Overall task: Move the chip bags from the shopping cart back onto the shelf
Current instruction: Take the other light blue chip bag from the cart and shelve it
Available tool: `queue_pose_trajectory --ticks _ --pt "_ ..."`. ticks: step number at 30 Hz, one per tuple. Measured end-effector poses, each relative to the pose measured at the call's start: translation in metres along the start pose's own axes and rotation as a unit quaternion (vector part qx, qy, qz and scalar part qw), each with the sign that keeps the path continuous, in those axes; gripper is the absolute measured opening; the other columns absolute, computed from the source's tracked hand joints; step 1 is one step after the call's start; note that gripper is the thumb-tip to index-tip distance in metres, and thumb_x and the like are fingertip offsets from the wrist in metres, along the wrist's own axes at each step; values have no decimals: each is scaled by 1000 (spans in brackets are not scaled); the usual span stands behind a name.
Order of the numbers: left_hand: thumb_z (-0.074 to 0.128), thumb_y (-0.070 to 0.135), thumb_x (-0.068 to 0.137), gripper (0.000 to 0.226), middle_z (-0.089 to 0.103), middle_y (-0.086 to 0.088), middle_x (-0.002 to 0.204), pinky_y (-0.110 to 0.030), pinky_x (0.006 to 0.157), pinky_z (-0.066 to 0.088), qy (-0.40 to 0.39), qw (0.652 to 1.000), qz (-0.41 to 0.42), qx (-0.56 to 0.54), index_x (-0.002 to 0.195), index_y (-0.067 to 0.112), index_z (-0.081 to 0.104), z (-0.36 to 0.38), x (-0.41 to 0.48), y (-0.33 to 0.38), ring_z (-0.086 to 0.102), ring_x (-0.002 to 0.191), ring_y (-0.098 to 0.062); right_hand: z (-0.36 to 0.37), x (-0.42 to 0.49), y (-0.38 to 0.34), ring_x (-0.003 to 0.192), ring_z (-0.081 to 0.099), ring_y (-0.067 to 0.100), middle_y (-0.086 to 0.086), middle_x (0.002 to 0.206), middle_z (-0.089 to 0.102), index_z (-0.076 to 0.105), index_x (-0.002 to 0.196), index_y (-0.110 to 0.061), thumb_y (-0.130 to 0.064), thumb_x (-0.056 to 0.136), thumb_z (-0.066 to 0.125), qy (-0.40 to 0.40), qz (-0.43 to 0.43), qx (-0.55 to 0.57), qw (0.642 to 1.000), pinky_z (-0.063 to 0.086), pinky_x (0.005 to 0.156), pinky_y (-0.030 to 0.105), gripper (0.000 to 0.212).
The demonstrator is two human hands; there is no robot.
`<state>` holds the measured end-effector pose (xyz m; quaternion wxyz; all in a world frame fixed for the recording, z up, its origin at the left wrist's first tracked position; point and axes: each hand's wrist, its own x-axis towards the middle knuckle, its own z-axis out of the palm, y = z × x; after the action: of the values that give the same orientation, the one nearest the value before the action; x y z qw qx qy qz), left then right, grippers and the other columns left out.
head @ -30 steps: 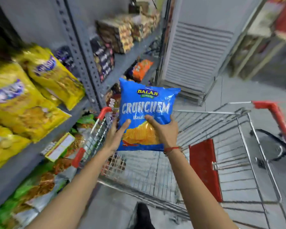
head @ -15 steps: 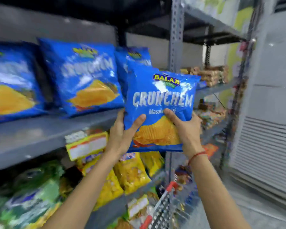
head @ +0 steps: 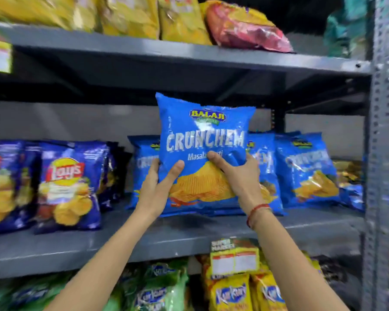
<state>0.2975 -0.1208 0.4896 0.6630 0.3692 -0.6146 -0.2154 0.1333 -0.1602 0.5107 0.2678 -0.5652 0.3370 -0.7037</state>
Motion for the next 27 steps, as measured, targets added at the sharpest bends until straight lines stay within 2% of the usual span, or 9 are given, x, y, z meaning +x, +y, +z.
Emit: queue_pose_trajectory --ticks 3,5,7,9,13,18,22,25,27 --pt "61 43 81 28 61 21 105 -12 74 49 37 999 -11 6 106 32 53 -28 13 -12 62 92 3 32 3 3 93 63 12 -15 88 64 62 93 -22 -54 53 86 -41 3 -1 999 50 81 25 57" --pt "64 46 75 47 66 5 112 -13 67 52 44 999 -28 1 115 23 54 -43 21 -22 66 94 -6 47 5 10 88 61 5 -22 85 59 58 89 -30 -44 61 87 -60 5 3 998 48 86 26 43" --pt "61 36 82 44 66 -3 115 -20 67 54 44 997 -64 -23 120 16 52 -53 27 -31 68 90 -10 61 6 20 93 65 9 -14 92 68 65 97 -26 -50 56 87 -67 14 -3 998 52 91 34 51" --pt "57 26 87 37 67 -5 110 -22 63 56 35 994 -94 -42 120 13 51 -58 28 -34 70 83 -12 72 6 30 102 66 16 -7 105 72 67 108 -22 -69 44 82 -67 17 -15 997 54 94 40 81" --pt "58 25 87 35 68 -7 108 -24 63 56 51 989 -134 -45 119 13 51 -60 32 -48 70 85 -17 81 9 48 129 52 26 3 134 60 52 134 -14 -81 38 75 -76 53 -30 995 46 105 47 120" --pt "61 33 84 44 68 -8 110 -34 77 54 76 982 -172 -35 121 13 50 -58 33 -58 67 94 -25 87 13 65 123 56 23 2 130 63 54 131 -16 -91 30 66 -90 77 -62 991 48 103 46 127" --pt "67 60 69 84 58 -2 127 -39 96 46 89 976 -197 15 133 12 40 -59 36 -64 60 107 -19 90 16 69 113 60 24 3 116 67 58 119 -16 -79 41 70 -97 92 -78 988 50 97 39 101" --pt "57 52 82 54 46 10 119 -26 89 34 86 973 -197 86 124 21 41 -55 31 -64 45 104 -9 91 12 74 118 57 28 9 126 62 44 133 -10 -69 54 77 -87 95 -67 989 48 100 43 105" --pt "56 52 83 64 49 3 127 -28 88 34 102 967 -173 157 133 16 39 -58 30 -66 48 109 -16 93 9 74 127 50 30 12 136 55 29 145 -8 -59 64 78 -77 67 -70 992 42 107 43 107"
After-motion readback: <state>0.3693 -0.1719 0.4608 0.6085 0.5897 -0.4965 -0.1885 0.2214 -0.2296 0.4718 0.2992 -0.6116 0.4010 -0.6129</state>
